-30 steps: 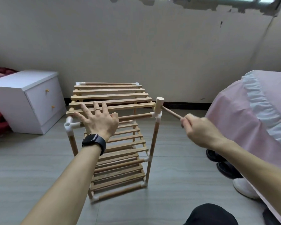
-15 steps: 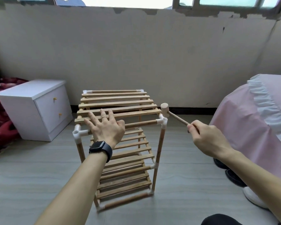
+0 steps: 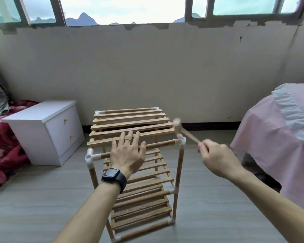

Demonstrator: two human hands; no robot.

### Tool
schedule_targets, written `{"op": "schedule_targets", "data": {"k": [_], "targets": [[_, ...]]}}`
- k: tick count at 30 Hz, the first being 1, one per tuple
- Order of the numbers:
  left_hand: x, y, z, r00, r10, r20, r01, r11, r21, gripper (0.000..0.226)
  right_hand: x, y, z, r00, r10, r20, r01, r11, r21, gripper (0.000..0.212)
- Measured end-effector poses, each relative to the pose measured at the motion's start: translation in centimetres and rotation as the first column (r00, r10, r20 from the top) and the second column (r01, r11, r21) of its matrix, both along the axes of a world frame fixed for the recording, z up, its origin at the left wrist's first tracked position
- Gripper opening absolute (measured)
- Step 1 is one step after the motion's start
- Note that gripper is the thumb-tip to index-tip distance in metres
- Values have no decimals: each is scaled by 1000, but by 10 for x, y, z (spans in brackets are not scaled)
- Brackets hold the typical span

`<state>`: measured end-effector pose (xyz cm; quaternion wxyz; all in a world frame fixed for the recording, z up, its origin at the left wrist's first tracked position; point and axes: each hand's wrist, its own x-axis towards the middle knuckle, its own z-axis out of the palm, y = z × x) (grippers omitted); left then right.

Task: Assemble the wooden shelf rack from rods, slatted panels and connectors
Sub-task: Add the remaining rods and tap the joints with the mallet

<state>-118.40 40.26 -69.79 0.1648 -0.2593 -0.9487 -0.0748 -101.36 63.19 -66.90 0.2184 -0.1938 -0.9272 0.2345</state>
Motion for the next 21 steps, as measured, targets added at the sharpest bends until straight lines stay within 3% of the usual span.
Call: {"op": "schedule_targets", "data": {"k": [1,2,5,9,11,12,15,18,19,21], "targets": [[0,0,-2,1000,7,-3,-7,1000,-4,66,1,1,0,998,7,68,-7,1000,-3,27],[1,0,-4,1000,11,-11,-11,1000,-5,68,2,2,-2,999,17,36,-16,1000,-24,27],[-1,2,-5,1000,21,-19,-20,1000,6,68,7,-1,-2,972,-10,-234,-24,989,-144,28],[1,3,-5,1000,20,-13,-20,1000,3,69,11,7,-7,998,-26,53,38,972,-230,41],[2,2,-4,1000,16,-12,-16,1000,7,73,16,9,-10,997,-64,-33,52,960,-275,44],[3,1,-4,1000,17,-15,-17,1000,7,73,19,10,-10,995,-77,-63,59,967,-250,44],[4,0,-5,1000,26,-13,-26,1000,0,69,23,7,-12,996,-70,56,74,994,-76,40],[5,-1,-5,999,31,-12,-31,1000,1,68,26,8,-9,988,-88,-128,78,994,-81,35],[5,-1,-5,999,32,-14,-32,999,1,68,25,9,-7,992,-79,-102,72,995,-69,35],[6,-2,-5,999,34,-12,-33,999,5,68,25,9,-4,993,-75,94,77,997,-15,38]]}}
